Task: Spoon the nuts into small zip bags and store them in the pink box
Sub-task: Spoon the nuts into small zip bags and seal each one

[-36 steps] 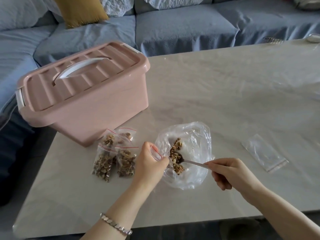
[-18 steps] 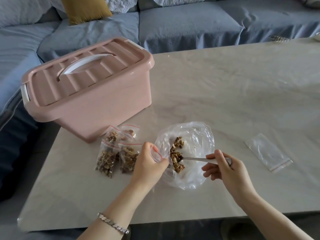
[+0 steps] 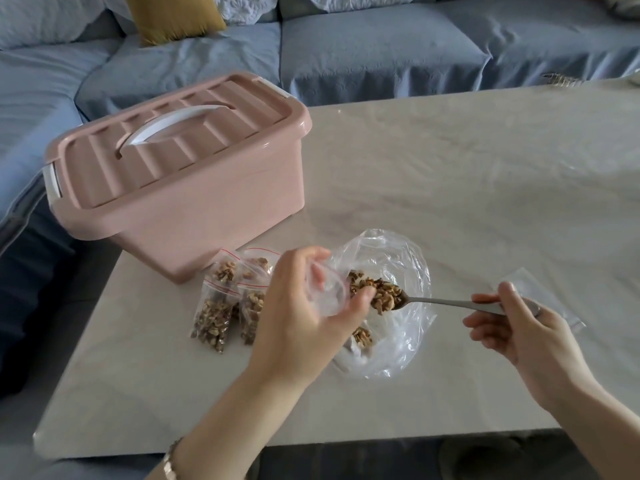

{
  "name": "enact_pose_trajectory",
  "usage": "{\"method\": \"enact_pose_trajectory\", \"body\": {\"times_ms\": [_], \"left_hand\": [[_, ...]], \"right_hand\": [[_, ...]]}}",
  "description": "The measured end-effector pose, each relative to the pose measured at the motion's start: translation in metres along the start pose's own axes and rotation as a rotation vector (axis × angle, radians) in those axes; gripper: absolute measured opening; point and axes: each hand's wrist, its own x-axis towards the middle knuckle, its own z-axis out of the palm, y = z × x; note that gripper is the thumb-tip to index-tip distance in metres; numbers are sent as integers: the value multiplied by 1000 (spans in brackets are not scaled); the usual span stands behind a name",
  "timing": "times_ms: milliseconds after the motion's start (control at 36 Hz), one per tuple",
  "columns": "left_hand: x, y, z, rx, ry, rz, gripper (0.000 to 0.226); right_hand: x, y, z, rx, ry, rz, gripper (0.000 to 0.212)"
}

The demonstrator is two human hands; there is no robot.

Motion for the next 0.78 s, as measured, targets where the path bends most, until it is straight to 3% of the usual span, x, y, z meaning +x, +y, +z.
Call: {"method": "enact_pose_trajectory", "body": {"times_ms": [194, 333, 611, 778], "left_hand": [[15, -1, 28, -109, -285, -342, 60], [11, -13, 31, -49, -355, -344, 65], [11, -16, 32, 28, -267, -332, 33], [9, -18, 44, 154, -211, -283, 43]], "right_hand": [[2, -24, -5, -44, 28, -74, 36], [2, -32, -6, -57, 35, -94, 35], [-7, -44, 4, -42, 26, -160, 35], [-19, -49, 14, -39, 31, -228, 33]]}}
